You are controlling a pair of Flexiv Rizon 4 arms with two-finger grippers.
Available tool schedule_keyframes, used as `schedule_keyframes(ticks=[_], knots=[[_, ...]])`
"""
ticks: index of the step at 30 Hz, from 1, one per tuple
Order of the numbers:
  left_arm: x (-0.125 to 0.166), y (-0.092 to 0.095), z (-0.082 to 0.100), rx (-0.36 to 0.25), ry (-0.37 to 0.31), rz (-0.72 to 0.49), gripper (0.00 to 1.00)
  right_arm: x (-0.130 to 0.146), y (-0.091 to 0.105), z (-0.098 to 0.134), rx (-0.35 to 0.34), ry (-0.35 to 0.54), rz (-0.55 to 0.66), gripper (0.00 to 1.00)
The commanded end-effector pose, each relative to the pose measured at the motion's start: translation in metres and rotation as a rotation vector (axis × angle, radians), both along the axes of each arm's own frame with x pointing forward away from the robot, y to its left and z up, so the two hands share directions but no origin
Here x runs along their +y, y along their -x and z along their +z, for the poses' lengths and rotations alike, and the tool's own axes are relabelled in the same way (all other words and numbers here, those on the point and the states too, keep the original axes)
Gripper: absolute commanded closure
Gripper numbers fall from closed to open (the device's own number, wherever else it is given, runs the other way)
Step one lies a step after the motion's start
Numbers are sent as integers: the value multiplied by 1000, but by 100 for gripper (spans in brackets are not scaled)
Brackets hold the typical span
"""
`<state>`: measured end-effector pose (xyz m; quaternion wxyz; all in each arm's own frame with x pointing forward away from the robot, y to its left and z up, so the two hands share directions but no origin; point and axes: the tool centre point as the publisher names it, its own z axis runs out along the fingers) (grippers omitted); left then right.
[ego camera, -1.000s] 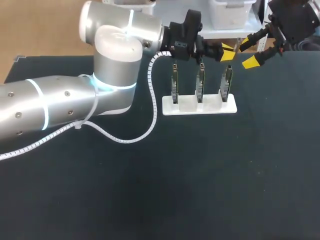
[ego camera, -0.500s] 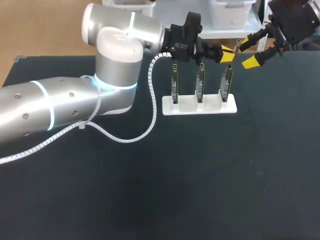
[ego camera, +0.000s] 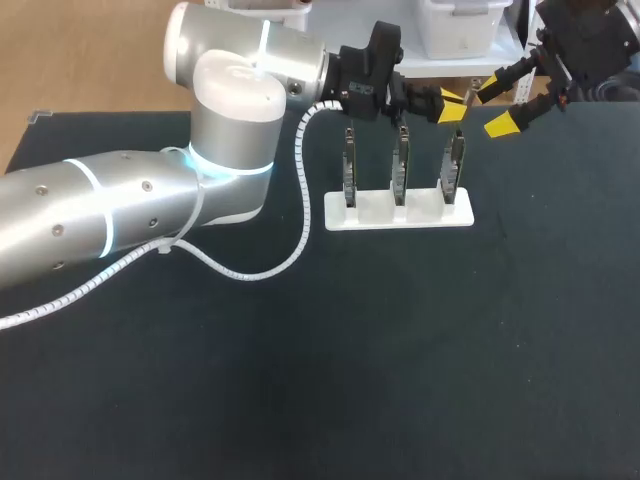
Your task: Pick up the optical module with the left hand, and insert it into the network port with the right hand.
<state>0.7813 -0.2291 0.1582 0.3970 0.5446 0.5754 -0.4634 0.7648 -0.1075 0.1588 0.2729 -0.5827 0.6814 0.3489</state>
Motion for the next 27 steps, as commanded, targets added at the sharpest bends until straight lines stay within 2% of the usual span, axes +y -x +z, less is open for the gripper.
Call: schedule_keyframes(ticks=[1, 27], knots=[[1, 1, 0, 6, -4, -4, 100, 0, 1, 0, -3, 0, -3, 0], [9, 11, 4, 9, 10, -8, 100, 0, 1, 0, -3, 0, -3, 0]])
